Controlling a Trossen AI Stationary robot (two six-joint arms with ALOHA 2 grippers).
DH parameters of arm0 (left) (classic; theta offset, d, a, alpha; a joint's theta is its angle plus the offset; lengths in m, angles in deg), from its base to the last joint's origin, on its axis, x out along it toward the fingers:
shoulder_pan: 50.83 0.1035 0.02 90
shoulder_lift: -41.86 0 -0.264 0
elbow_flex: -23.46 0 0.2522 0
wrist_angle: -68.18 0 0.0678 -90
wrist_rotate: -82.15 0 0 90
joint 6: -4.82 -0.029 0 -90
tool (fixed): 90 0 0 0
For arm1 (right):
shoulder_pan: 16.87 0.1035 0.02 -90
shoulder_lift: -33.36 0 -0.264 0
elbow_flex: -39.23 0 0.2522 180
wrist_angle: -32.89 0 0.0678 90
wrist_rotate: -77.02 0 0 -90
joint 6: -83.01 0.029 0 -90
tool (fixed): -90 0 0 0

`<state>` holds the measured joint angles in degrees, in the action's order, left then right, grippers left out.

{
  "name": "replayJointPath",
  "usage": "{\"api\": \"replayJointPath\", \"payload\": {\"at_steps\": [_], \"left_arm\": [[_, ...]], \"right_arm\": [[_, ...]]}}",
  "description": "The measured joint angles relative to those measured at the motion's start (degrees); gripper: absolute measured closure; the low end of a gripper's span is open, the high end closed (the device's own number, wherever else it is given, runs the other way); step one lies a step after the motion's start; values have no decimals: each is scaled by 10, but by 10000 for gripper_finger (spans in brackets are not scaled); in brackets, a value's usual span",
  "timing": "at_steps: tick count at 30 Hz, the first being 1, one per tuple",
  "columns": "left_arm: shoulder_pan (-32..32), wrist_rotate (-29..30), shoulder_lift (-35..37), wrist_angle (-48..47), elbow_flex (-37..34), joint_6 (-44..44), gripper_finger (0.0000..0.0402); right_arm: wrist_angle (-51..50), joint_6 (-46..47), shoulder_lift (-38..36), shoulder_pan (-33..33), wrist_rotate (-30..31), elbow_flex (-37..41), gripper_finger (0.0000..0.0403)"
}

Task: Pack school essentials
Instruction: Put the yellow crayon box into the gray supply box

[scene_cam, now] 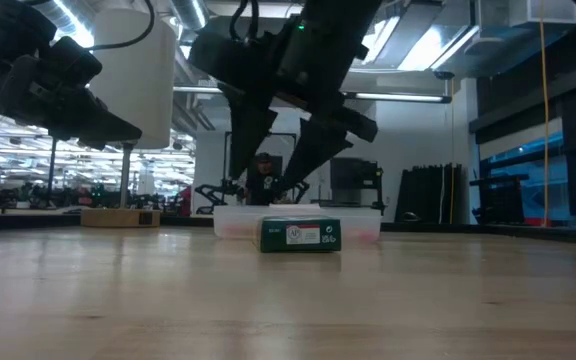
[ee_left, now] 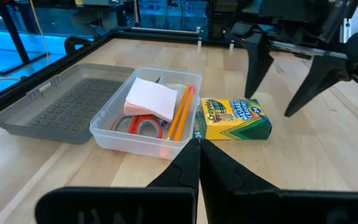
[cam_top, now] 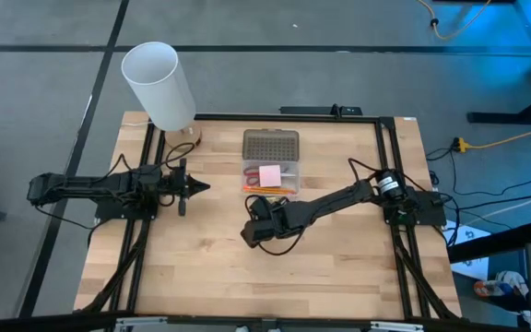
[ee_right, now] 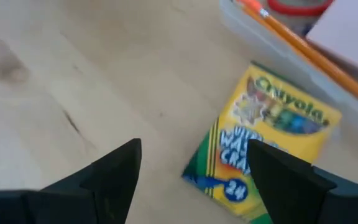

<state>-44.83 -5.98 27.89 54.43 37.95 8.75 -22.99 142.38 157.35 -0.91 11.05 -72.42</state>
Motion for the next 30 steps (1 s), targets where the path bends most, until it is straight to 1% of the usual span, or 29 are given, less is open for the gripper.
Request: {"api": "replayJointPath", "payload": {"at_steps": [2,4,7,10,12,15,18,23,30], "left_arm": [[0,0,0,0,0,0,401],[0,0,0,0,0,0,401],[0,0,0,0,0,0,401],[0,0,0,0,0,0,401],[0,0,0,0,0,0,401],[0,0,0,0,0,0,401],[0,0,0,0,0,0,401],[0,0,0,0,0,0,401],[0,0,0,0,0,0,401]], "right_arm": [[-14,26,0,3,4,0,107],[-31,49,0,6,23,0,95],[-36,75,0,7,42,0,62],[-48,93,0,7,43,0,20],[-56,110,0,7,44,0,8],[-70,124,0,7,44,0,19],[-51,124,0,7,44,13,28],[-19,128,0,7,49,37,29],[19,178,0,7,49,68,30]]}}
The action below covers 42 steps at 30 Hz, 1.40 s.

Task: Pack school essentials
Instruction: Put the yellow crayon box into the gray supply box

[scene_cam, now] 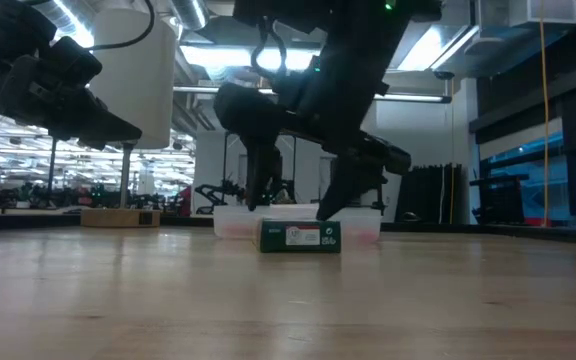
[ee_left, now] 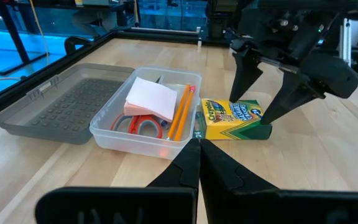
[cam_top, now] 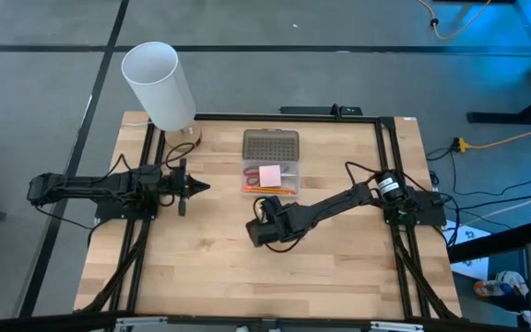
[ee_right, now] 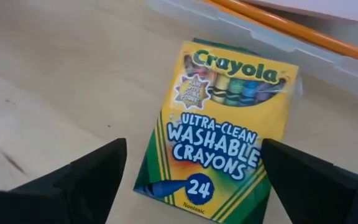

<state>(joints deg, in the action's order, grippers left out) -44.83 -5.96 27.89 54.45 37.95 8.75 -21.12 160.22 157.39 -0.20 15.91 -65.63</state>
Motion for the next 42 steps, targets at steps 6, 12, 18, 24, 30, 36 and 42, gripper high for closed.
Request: {"api": "replayJointPath", "payload": {"at_steps": [6,12,18,24,30,36,42], "left_arm": [[0,0,0,0,0,0,401],[0,0,0,0,0,0,401],[0,0,0,0,0,0,401],[0,0,0,0,0,0,401],[0,0,0,0,0,0,401],[0,0,0,0,0,0,401],[0,0,0,0,0,0,401]], "right_arm": [[-1,-4,0,-1,-2,1,21],[-3,-10,0,0,0,1,5],[-14,-3,0,-3,0,0,3],[-38,-9,0,-3,23,-13,3],[-85,-25,0,-1,45,-57,3],[-83,3,0,-2,43,-32,3],[-57,3,0,-3,39,-16,3]]}}
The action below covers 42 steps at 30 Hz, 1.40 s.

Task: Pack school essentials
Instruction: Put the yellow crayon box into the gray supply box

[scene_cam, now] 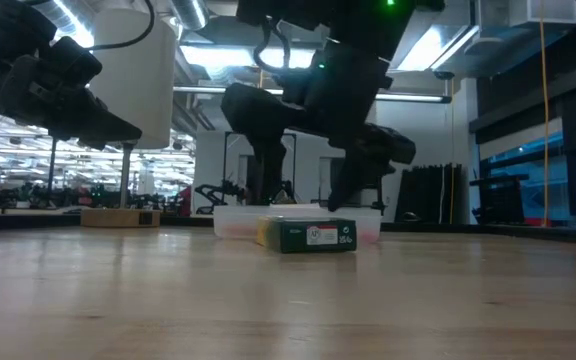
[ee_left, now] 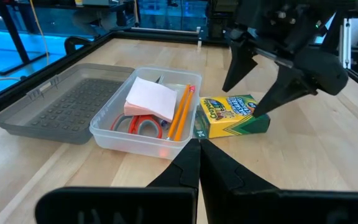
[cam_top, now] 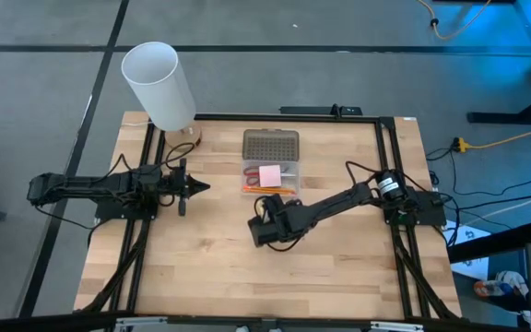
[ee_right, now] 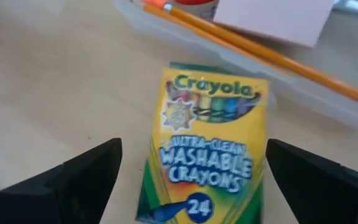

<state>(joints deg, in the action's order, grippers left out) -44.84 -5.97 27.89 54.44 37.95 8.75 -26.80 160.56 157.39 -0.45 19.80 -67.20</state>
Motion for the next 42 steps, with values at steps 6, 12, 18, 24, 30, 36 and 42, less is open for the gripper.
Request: {"api": "replayJointPath", "payload": {"at_steps": [6,12,18,24,30,36,42], "left_arm": [[0,0,0,0,0,0,401],[0,0,0,0,0,0,401],[0,0,0,0,0,0,401],[0,0,0,0,0,0,401],[0,0,0,0,0,0,401],[0,0,0,0,0,0,401],[0,0,0,0,0,0,401]], "right_arm": [[15,-1,0,0,0,12,3],[13,-1,0,0,0,12,3],[1,-1,0,0,-20,12,3],[4,-1,0,0,-33,12,3],[9,-2,24,-1,-59,12,3],[11,-15,33,0,-43,12,3],[18,-17,33,-2,-10,12,3]]}}
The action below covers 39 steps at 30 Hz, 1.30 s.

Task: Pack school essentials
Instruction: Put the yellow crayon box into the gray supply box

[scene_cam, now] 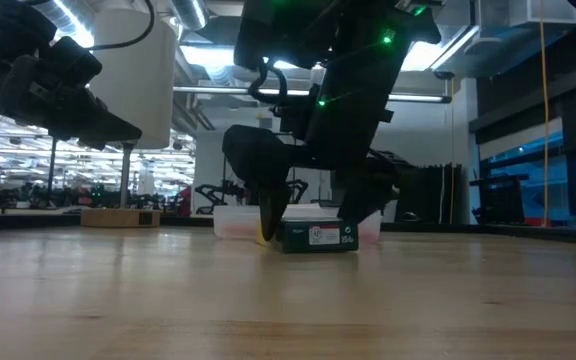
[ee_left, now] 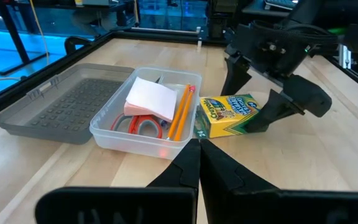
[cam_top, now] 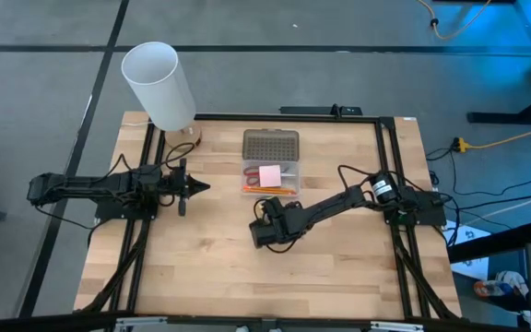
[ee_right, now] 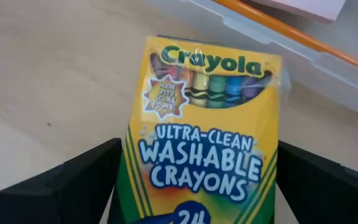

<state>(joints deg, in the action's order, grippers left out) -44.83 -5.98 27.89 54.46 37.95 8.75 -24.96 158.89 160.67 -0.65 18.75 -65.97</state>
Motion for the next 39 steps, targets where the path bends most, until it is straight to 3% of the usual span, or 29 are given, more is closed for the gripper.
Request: {"api": "replayJointPath", "payload": {"at_steps": [4,10,19,24,32,39], "left_arm": [[0,0,0,0,0,0,401],[0,0,0,0,0,0,401],[0,0,0,0,0,0,401],[0,0,0,0,0,0,401],[0,0,0,0,0,0,401],[0,0,0,0,0,0,401]], "right_arm": [[-1,-1,0,-1,-4,0,3],[0,-12,7,-10,-60,-2,20],[-5,-20,19,-2,-9,-18,141],[-12,-30,21,6,-5,-37,176],[-7,-41,21,36,-71,-50,176],[-11,-59,17,49,-49,-64,181]]}}
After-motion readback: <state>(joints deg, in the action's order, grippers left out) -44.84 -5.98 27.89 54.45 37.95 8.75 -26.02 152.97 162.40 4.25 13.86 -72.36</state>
